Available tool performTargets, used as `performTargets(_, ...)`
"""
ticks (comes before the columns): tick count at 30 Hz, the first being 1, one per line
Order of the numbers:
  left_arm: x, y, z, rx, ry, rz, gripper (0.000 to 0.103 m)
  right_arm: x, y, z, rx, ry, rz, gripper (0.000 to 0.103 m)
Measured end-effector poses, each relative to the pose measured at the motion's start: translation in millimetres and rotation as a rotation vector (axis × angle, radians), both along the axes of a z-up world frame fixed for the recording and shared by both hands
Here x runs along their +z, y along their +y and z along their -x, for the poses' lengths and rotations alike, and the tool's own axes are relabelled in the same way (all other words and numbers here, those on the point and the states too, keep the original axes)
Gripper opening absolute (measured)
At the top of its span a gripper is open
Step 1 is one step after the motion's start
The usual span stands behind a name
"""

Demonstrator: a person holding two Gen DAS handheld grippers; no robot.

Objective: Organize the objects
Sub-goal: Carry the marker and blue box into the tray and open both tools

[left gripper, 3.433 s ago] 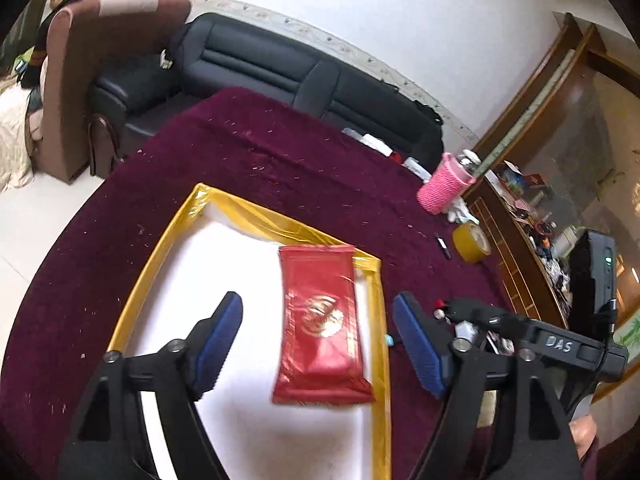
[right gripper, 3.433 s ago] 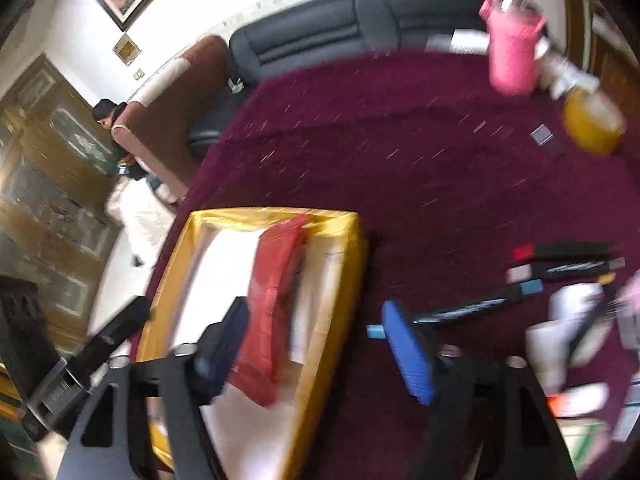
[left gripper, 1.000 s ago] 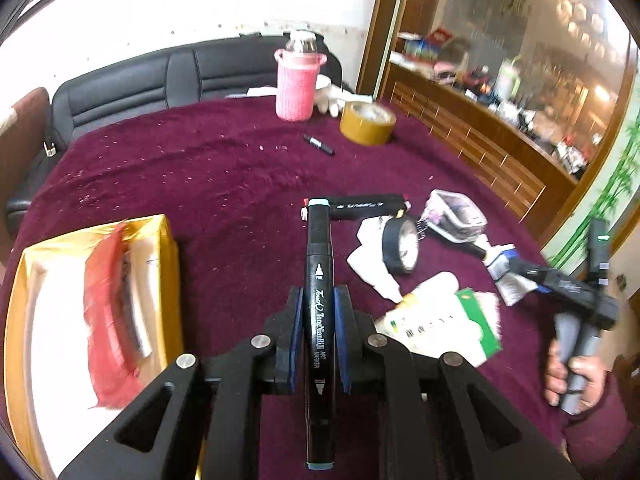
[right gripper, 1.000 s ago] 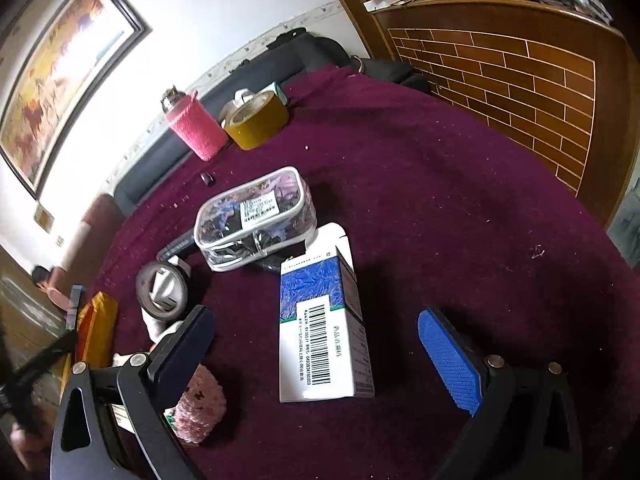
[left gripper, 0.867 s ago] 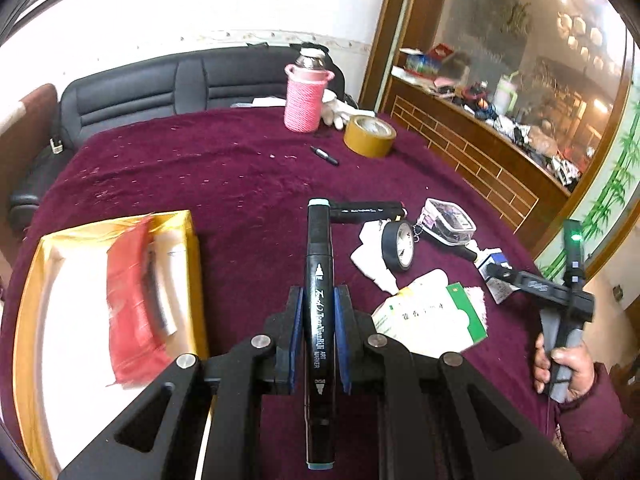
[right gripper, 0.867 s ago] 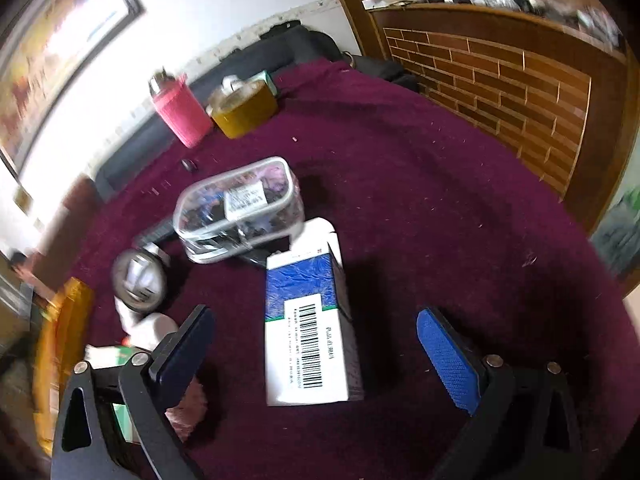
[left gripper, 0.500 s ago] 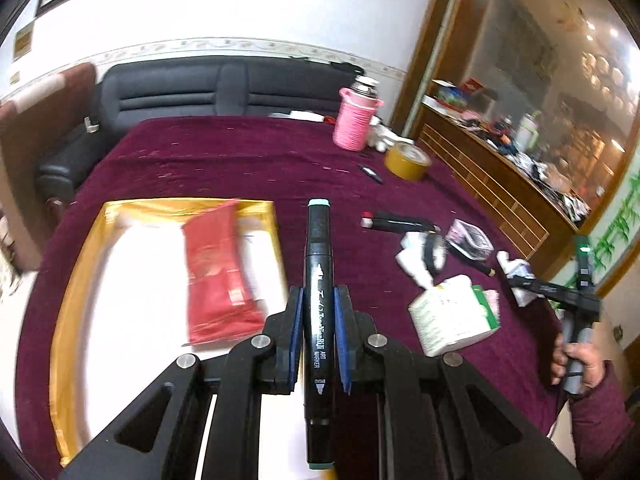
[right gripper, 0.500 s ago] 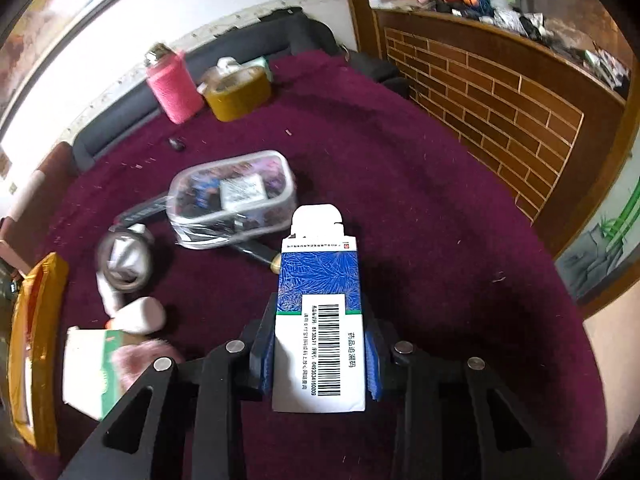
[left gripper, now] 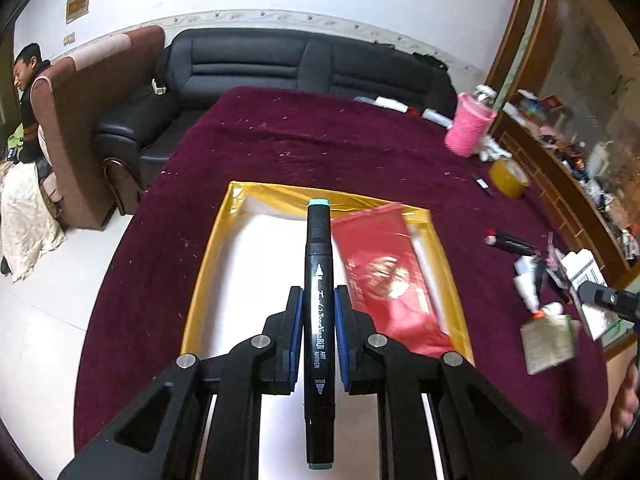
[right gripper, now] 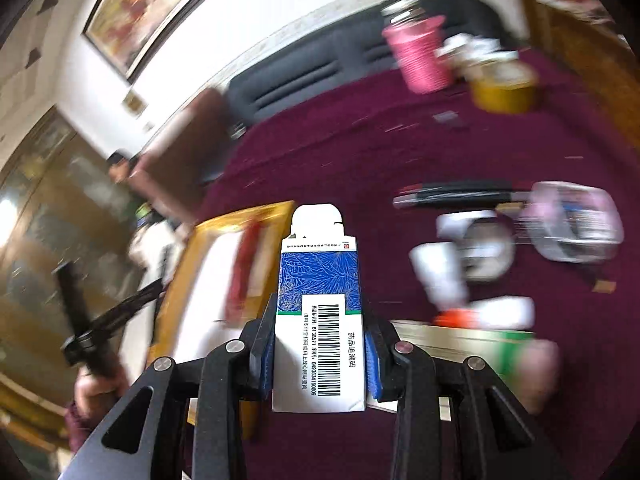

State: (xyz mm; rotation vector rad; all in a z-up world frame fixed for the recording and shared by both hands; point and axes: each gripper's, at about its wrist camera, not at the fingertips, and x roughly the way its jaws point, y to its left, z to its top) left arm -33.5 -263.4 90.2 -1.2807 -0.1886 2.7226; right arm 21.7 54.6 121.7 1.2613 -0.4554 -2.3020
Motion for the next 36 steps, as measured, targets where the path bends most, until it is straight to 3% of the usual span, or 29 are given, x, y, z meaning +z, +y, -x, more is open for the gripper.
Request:
performTargets(7, -34, -20, 41, 0.033, -0.071, -0.009, 0.014, -32, -140, 58, 0.134, -0.138, 0.048, 0.038)
performTargets(13, -59, -37, 62, 0.060, -0.121, -0.071, 0.014, -53, -213, 80, 0.172, -0.179, 0.005, 0.038)
performTargets(16, -60, -43, 67, 0.064, -0.111, -0.093, 0.014, -63, -229, 89, 0.165, -0.186, -0.035, 0.038)
performTargets(20, -59, -49, 70, 0.071, -0.103, -0.124, 0.016, -74, -237, 96, 0.157, -0.201, -0.058, 0.039)
performTargets(24, -50, -55, 64, 0.067, -0.066, -0.188, 0.043, -76, -237, 100, 0.156, -0.217, -0.058, 0.040)
performTargets(25, -47, -56, 62, 0.068, -0.059, -0.205, 0.046, -76, -238, 102, 0.155, -0.222, -0.053, 0.044)
performTargets(27, -37, -58, 54, 0.091, -0.040, -0.214, 0.063, -73, -235, 103, 0.158, -0.226, -0.027, 0.055)
performTargets(32, -13, -65, 24, 0.116, 0.027, -0.264, 0.073, -39, -198, 90, 0.131, -0.132, 0.029, 0.075)
performTargets(36, -3, -66, -6, 0.115, 0.069, -0.324, 0.078, -35, -172, 88, 0.102, -0.125, 0.053, 0.079)
